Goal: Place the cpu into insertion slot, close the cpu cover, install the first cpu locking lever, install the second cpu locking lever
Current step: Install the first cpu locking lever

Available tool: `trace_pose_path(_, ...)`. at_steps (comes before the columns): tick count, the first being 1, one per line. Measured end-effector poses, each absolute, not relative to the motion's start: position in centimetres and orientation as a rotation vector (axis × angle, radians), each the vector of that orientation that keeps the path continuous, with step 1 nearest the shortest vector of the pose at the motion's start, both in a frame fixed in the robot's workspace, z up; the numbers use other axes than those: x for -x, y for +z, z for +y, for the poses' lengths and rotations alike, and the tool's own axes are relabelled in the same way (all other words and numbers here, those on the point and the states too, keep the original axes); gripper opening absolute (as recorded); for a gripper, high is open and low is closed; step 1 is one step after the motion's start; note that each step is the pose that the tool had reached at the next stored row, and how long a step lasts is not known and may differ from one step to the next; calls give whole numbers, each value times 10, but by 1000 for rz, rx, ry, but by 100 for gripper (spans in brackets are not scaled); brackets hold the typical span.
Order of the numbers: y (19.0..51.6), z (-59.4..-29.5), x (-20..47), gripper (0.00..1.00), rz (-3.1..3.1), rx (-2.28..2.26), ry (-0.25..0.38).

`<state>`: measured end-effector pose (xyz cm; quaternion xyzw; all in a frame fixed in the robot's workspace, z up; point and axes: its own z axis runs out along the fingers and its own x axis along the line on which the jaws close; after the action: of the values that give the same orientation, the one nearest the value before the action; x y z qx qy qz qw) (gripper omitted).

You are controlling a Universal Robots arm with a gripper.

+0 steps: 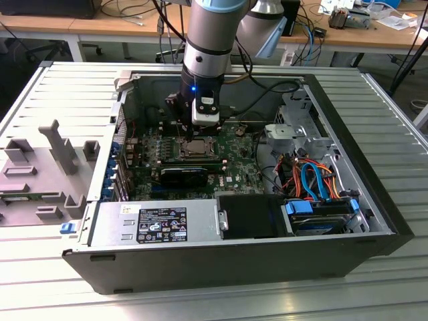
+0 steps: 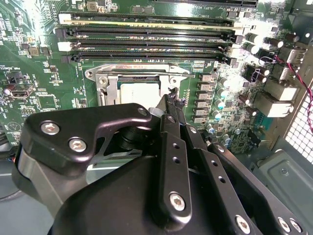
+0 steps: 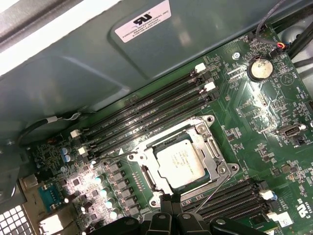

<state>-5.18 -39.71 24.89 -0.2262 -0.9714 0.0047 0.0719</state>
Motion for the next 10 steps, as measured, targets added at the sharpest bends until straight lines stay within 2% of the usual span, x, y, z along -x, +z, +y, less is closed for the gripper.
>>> trace_pose_path(10, 249, -397, 52, 11, -2921, 674, 15)
